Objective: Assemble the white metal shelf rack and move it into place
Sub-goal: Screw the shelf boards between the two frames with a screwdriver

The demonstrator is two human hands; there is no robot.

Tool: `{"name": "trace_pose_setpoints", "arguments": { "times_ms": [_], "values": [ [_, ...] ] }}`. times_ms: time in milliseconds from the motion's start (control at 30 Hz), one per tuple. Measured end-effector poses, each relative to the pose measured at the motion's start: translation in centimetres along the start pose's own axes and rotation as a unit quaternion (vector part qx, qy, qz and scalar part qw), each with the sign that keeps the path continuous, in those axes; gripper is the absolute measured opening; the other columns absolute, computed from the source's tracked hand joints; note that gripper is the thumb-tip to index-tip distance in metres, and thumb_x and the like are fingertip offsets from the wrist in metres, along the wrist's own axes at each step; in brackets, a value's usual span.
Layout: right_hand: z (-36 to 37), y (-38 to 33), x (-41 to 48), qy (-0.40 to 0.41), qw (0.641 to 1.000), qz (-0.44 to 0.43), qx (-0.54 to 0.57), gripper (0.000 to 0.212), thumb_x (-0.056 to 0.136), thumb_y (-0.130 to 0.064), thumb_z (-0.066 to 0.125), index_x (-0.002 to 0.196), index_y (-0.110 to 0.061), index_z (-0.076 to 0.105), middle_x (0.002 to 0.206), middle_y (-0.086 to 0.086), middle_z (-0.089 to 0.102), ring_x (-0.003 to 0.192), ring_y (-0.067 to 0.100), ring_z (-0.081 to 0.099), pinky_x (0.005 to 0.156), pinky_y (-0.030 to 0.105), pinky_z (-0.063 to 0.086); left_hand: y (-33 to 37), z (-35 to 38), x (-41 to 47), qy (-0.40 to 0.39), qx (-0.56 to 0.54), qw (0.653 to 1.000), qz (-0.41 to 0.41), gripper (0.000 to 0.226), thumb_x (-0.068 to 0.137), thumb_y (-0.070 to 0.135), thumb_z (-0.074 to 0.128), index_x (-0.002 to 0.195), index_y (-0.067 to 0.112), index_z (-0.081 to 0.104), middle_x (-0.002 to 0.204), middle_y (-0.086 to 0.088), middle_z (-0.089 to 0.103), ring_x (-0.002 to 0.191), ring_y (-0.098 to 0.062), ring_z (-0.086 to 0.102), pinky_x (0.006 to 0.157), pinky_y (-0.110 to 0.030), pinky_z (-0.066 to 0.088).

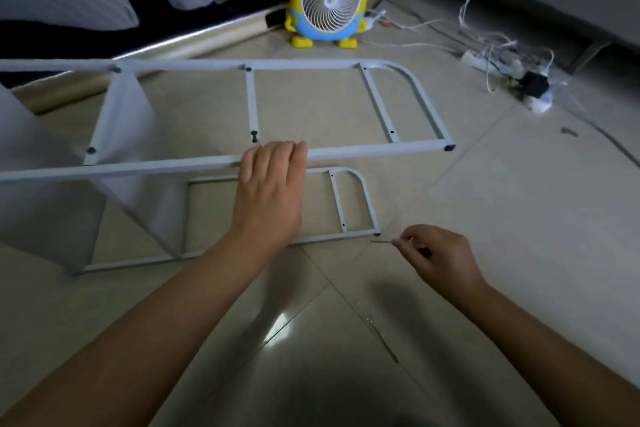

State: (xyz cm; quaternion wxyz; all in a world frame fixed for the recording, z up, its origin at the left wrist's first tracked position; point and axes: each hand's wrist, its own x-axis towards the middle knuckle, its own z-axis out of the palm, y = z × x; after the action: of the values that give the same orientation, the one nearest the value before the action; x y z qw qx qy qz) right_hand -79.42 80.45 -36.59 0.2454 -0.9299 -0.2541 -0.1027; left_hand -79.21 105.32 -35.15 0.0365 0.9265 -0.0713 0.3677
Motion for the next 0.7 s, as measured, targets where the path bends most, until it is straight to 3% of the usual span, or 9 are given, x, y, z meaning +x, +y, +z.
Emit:
{"name": "trace_pose_setpoints", "arguments": {
  "times_ms": [33,133,233,300,467,633,700],
  "values": [
    [-0.8,-1.4,1.2,0.037,0.999,-0.003,0.035,0.023,0.078,-0.027,0.063,0.067,-0.007,0.067,0.058,-0.001,0.062,0.056,0.005,0.055,0.056,0.002,0.037,-0.2,-0.7,0.1,-0.005,-0.020,1.000,-0.002,0.044,0.073,0.003,0.035,0.109,-0.004,0.060,0.102,-0.023,0.061,0.097,-0.030,0.041,0.088,-0.039,0.033],
    [-3.0,-5.4,4.9,0.138,0.973,0.032,0.183,0.010,0.075,-0.010,0.071,0.068,-0.011,0.063,0.059,0.000,0.057,0.060,-0.004,0.052,0.058,0.002,0.038,-1.9,-3.1,0.3,-0.017,-0.050,0.998,-0.037,0.042,0.071,0.006,0.038,0.102,-0.004,0.063,0.100,-0.024,0.061,0.093,-0.032,0.045,0.079,-0.039,0.037],
    [-3.6,-8.6,8.4,0.147,0.936,0.064,0.313,0.022,0.079,-0.010,0.070,0.067,-0.024,0.058,0.059,-0.008,0.054,0.054,-0.002,0.051,0.054,0.011,0.040,-4.9,-4.3,0.3,-0.056,-0.058,0.994,-0.081,0.033,0.074,0.012,0.038,0.085,-0.002,0.066,0.076,-0.019,0.061,0.065,-0.035,0.056,0.058,-0.036,0.045],
    [-3.1,-10.3,10.7,0.131,0.920,0.056,0.366,0.018,0.080,-0.019,0.066,0.069,-0.030,0.057,0.054,-0.014,0.053,0.050,0.001,0.048,0.052,0.015,0.039,-6.6,-4.5,0.1,-0.081,-0.064,0.992,-0.073,0.030,0.074,0.010,0.037,0.077,0.000,0.065,0.064,-0.017,0.058,0.054,-0.033,0.055,0.052,-0.034,0.044],
    [-0.8,-13.4,14.8,0.100,0.950,-0.028,0.293,0.012,0.088,-0.037,0.040,0.077,-0.032,0.041,0.050,-0.014,0.049,0.042,0.000,0.047,0.051,0.018,0.034,-8.3,-4.7,-0.3,-0.121,-0.072,0.990,-0.023,0.033,0.082,0.017,0.036,0.084,0.004,0.066,0.067,-0.013,0.061,0.056,-0.030,0.057,0.053,-0.031,0.044],
    [0.5,-14.1,16.0,0.138,0.965,-0.066,0.215,0.039,0.088,-0.039,0.029,0.088,-0.004,0.048,0.055,-0.004,0.048,0.046,0.002,0.044,0.051,0.027,0.034,-8.6,-4.6,0.3,-0.138,-0.053,0.989,0.010,0.037,0.086,0.026,0.035,0.076,0.011,0.067,0.056,-0.007,0.054,0.046,-0.027,0.053,0.045,-0.024,0.028],
    [0.4,-14.1,16.5,0.143,0.965,-0.085,0.200,0.043,0.088,-0.038,0.028,0.089,-0.001,0.049,0.059,0.000,0.049,0.050,0.015,0.045,0.053,0.031,0.034,-8.7,-4.5,0.3,-0.139,-0.057,0.988,0.017,0.037,0.085,0.027,0.036,0.076,0.012,0.068,0.054,-0.006,0.053,0.044,-0.027,0.051,0.046,-0.023,0.025]
  ]
}}
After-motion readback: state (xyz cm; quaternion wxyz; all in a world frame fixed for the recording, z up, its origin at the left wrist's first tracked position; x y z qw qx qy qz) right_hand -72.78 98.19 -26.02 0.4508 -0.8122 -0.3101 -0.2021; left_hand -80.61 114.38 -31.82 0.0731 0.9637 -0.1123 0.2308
